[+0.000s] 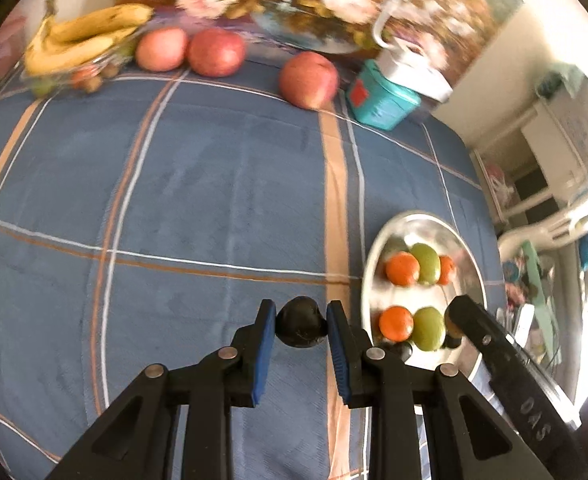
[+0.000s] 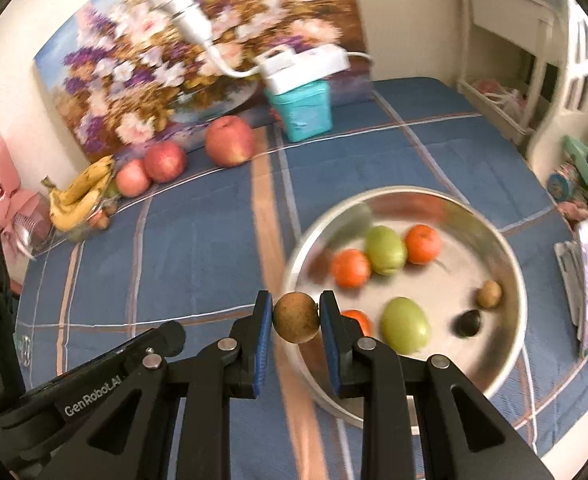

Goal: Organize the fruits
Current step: 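Carry the kiwi and plum to the steel plate and open both tools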

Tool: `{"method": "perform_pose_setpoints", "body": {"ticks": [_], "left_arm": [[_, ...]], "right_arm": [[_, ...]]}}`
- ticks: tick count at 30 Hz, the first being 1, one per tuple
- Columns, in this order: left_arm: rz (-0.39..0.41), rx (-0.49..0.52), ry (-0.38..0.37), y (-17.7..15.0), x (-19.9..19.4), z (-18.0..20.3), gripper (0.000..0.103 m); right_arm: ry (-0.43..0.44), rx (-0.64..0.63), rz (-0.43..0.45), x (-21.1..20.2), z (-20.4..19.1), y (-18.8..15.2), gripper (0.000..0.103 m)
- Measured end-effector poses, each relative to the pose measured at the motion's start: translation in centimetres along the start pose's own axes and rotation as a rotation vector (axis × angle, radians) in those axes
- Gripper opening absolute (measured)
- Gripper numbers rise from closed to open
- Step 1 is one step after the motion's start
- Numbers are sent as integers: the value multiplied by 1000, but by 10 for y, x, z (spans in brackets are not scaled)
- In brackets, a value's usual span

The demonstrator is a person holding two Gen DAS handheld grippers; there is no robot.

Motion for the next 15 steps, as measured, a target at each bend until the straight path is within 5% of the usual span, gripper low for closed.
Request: {"method": "perform_pose_setpoints", "body": {"ticks": [9,15], "left_arm": [[17,164,-103,-17,19,54,28],[52,199,-142,-19,31,71,29]], "right_arm": [[-144,102,-16,8,70,4,25],[-147,164,17,14,92,6,25]]}}
Point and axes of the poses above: each gripper's, at about its wrist camera, not at the fingertips, and x roughly the way its jaws point, z to its right, y to its top, the point moved 5 cm from there along x, roughly the way its jaws point, and after that the axes turned 11 degrees about z, right-handed, at the moved point
